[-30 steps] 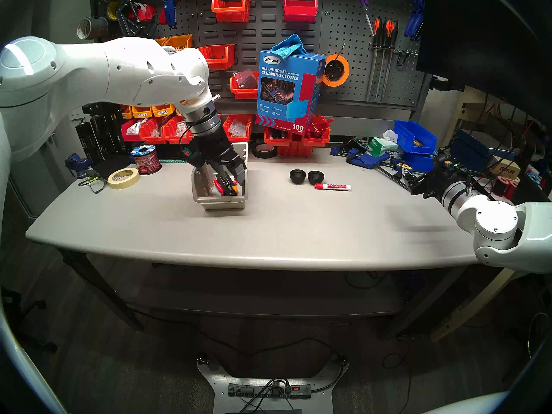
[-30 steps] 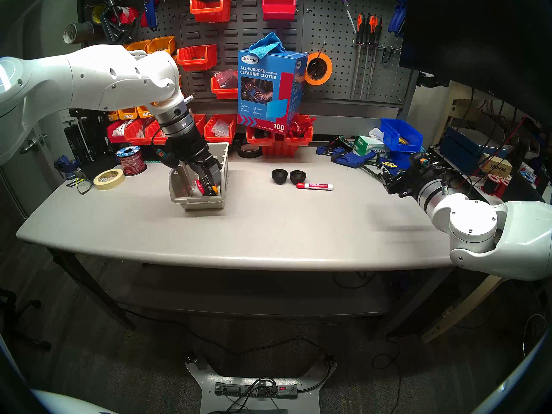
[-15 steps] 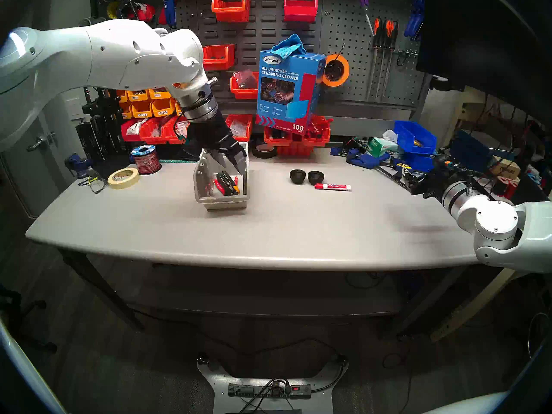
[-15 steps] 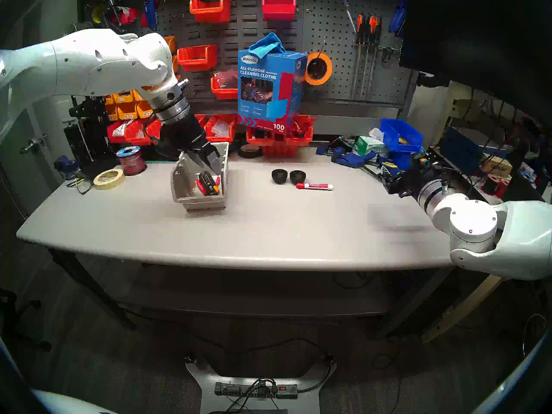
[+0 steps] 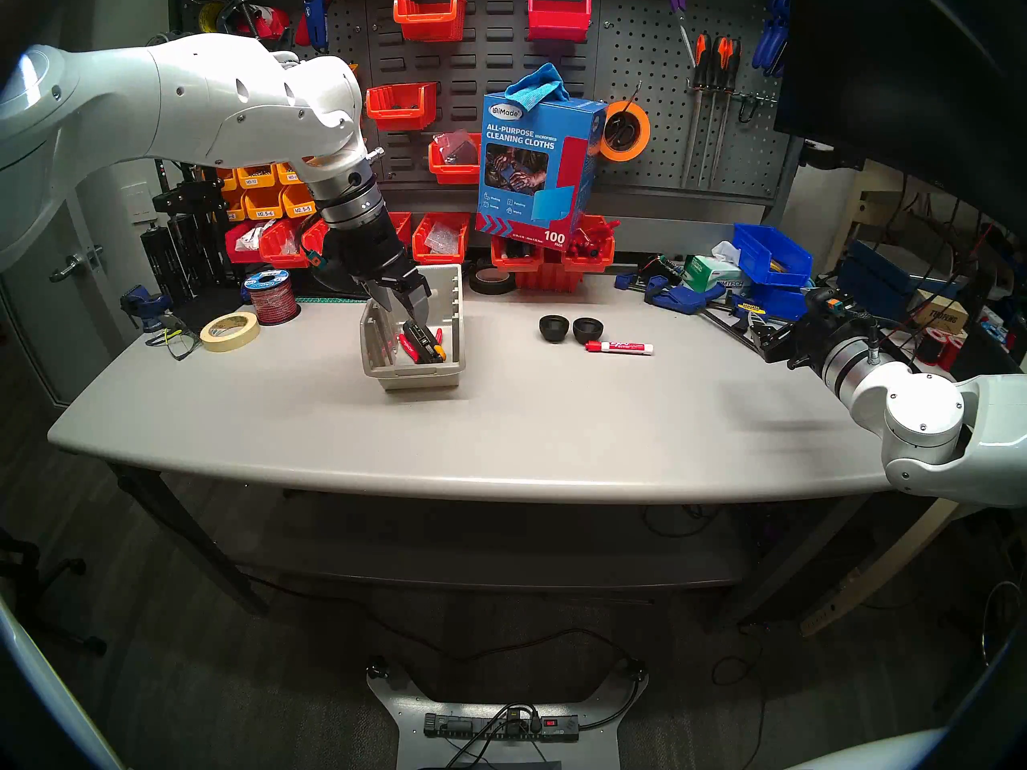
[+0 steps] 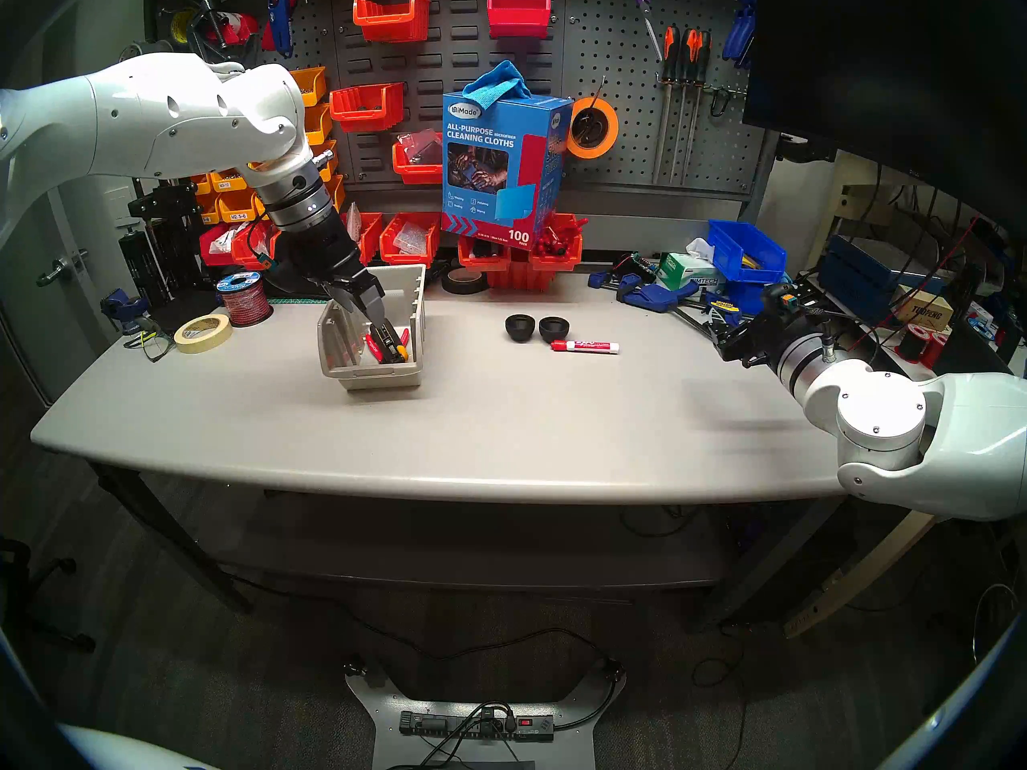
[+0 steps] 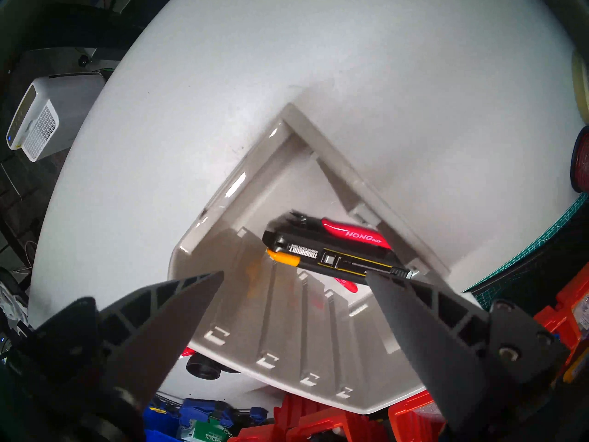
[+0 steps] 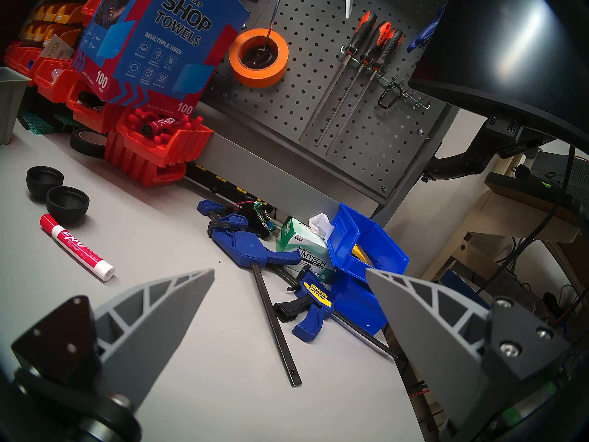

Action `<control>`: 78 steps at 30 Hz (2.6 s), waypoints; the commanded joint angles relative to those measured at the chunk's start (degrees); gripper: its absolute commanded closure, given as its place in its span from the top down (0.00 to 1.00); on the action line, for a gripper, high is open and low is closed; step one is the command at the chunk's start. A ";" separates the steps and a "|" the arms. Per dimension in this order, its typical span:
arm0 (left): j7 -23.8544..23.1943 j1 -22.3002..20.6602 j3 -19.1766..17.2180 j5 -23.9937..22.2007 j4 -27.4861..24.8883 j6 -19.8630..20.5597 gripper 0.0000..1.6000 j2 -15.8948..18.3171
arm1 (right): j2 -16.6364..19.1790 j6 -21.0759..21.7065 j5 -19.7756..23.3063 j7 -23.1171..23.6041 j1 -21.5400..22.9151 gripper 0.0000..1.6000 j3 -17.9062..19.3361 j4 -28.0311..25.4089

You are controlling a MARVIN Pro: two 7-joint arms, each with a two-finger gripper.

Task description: Take out tools from the storage box

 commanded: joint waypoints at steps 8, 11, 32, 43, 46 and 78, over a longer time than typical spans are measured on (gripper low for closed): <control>5.42 -3.36 0.91 -1.09 -2.88 0.10 1.00 -0.04 | -0.41 -0.33 0.17 -0.22 0.81 1.00 0.29 -0.04; 6.56 -3.73 1.38 -1.13 -3.16 0.10 1.00 -0.09 | -0.48 -0.38 0.21 -0.23 0.82 1.00 0.25 -0.05; 4.73 -1.02 1.99 2.16 4.27 0.99 1.00 -6.33 | -0.94 -0.79 0.54 -0.32 0.94 1.00 -0.08 -0.14; 5.02 3.90 1.99 4.41 9.43 4.56 1.00 -9.60 | -1.15 -0.97 0.66 -0.34 0.94 1.00 -0.20 -0.17; 5.74 5.11 2.31 5.49 11.02 5.99 1.00 -10.30 | -1.21 -1.02 0.70 -0.35 0.94 1.00 -0.23 -0.18; 18.82 10.86 11.41 22.58 24.92 30.98 1.00 -17.10 | -1.87 -1.57 1.08 -0.43 0.91 1.00 -0.56 -0.25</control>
